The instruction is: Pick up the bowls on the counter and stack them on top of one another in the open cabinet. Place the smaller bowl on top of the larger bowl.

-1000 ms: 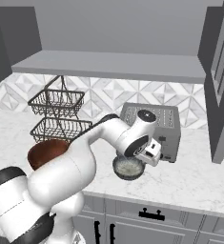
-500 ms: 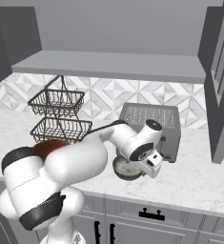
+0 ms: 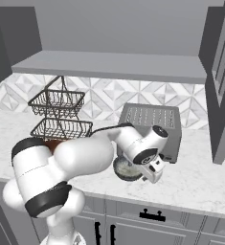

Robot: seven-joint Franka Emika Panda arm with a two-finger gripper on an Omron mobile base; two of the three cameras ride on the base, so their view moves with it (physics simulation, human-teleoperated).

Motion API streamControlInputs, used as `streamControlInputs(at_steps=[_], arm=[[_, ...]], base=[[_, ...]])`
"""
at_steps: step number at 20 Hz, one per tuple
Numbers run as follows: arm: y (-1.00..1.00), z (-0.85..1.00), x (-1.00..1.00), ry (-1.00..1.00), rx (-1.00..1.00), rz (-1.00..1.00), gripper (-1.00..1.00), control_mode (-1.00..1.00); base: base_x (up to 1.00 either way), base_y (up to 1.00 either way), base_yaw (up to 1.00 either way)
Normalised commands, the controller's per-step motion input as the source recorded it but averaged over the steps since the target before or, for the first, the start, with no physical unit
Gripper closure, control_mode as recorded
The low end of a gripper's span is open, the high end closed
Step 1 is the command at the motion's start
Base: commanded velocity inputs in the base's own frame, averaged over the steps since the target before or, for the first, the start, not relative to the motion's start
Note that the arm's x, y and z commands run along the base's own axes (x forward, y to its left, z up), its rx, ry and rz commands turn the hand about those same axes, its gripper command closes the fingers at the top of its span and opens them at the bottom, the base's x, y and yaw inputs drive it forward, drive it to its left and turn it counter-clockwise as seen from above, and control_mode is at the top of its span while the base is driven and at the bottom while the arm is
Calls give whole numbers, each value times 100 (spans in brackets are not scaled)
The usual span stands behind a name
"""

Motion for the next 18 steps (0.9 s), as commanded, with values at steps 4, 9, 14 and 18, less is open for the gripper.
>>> streamControlInputs(at_steps=[4, 9, 14, 18], arm=[[0, -36, 0, 0, 0, -1, -100, -100], [13, -28, 8, 1, 0, 0, -100, -100], [19, -21, 15, 2, 0, 0, -100, -100], [0, 0, 0, 0, 0, 0, 100, -100]], base=[[0, 0, 0], [0, 0, 0], [0, 0, 0], [0, 0, 0]])
